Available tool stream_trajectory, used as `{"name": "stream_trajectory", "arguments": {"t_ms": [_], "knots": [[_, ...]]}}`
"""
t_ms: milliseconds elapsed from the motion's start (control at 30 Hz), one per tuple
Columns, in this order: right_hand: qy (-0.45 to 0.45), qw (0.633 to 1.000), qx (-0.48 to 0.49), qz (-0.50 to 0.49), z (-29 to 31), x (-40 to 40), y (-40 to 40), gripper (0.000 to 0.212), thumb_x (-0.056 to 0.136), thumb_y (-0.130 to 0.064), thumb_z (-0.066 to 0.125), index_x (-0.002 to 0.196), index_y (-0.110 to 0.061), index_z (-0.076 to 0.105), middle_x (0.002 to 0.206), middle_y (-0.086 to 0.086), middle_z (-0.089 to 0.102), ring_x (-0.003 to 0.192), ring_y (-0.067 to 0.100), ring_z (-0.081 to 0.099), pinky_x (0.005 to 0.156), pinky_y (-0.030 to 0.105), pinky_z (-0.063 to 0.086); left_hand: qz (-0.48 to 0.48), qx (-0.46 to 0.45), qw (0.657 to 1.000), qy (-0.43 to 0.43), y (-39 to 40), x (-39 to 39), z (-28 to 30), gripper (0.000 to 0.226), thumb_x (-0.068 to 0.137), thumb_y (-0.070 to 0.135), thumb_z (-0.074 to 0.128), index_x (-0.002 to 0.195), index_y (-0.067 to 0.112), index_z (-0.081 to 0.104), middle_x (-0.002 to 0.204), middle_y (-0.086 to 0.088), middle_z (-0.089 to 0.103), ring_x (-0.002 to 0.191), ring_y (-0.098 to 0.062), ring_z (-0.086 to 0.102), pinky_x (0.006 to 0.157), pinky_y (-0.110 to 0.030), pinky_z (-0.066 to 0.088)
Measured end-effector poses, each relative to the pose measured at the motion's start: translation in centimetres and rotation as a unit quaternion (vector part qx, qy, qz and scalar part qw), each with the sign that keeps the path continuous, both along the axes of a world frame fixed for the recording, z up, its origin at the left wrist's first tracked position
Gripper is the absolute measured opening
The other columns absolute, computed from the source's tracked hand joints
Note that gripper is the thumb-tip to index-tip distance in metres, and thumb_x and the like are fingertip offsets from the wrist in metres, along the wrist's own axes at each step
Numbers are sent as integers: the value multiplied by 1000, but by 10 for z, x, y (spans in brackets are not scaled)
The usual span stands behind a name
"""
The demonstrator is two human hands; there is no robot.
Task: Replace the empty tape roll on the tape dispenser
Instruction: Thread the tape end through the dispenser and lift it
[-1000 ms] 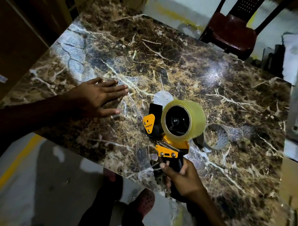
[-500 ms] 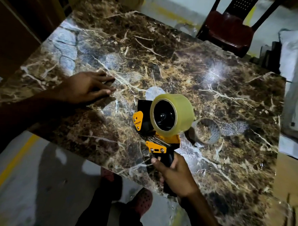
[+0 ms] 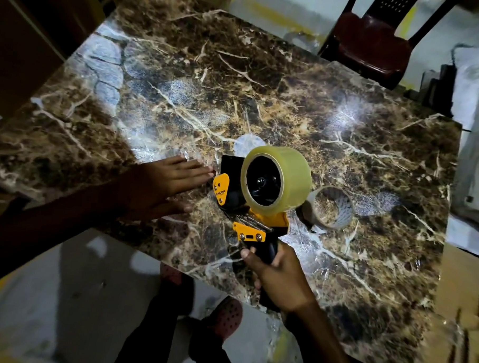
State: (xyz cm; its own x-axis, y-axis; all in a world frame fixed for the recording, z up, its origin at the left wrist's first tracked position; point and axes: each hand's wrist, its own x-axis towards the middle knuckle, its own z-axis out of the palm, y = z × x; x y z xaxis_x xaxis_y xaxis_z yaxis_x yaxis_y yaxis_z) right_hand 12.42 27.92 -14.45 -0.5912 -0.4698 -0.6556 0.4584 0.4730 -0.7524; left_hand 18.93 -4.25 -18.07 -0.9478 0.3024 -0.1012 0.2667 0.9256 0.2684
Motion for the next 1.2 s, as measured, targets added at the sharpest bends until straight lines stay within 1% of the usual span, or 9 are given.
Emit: {"name": "stream_trajectory", "arguments": {"t_ms": [300,467,633,700,800,900,1033,1100,1200], "knots": [[-24,998,-54,8,12,-3,-4,28,85,-9,83,78,-19,59,55,-16,56,48,-4,53,51,13,44,11,-10,1000,-7,5,2,8,83,104,70,35,168,16,31,175,-5,30,163,-31,29,130,-56,29],[-31,999,-27,21,14,-1,-6,35,84,-21,87,78,-19,53,64,-9,45,47,1,46,50,17,42,11,-26,1000,-6,9,2,7,85,103,72,37,168,18,31,175,-7,29,160,-35,34,127,-58,33],[-76,996,-29,23,7,2,-10,38,87,-23,84,69,-26,51,63,-3,44,50,11,47,52,29,39,12,-43,999,-13,15,4,3,88,97,80,43,165,25,34,175,-10,28,158,-42,34,124,-66,34],[-99,994,-43,8,6,3,-11,36,91,-19,80,68,-23,52,59,0,45,48,18,48,50,30,39,6,-61,998,-21,16,4,3,95,93,86,41,166,24,34,175,-11,27,157,-45,34,125,-67,31],[-86,995,-53,-18,11,0,-11,28,94,-18,76,77,-17,55,54,-5,47,42,13,42,45,27,34,-13,-89,995,-40,15,2,0,107,87,93,38,170,28,20,178,-9,19,159,-45,28,126,-66,25],[-47,998,-47,9,12,4,-6,20,93,-22,77,80,-18,63,54,-9,50,40,13,37,44,27,31,-13,-115,991,-73,15,3,0,113,82,100,31,169,32,7,179,-5,9,161,-42,23,128,-61,22],[-46,998,-20,32,10,12,23,14,95,-27,75,95,-14,71,54,-2,38,43,16,30,46,29,29,4,-151,982,-115,19,2,7,115,70,107,0,160,43,-32,175,1,-26,166,-30,-10,133,-57,3],[-63,998,-19,26,10,16,41,17,95,-26,75,89,-15,63,56,-1,36,45,17,30,47,30,29,9,-146,982,-120,22,2,12,114,71,107,1,161,44,-30,175,4,-27,166,-29,-12,133,-58,3],[-55,998,-15,40,7,18,53,26,92,-26,79,92,-13,56,65,7,34,47,17,31,47,30,31,20,-153,980,-124,28,4,18,112,78,104,10,165,41,-24,176,6,-25,166,-27,-13,133,-57,0]]}}
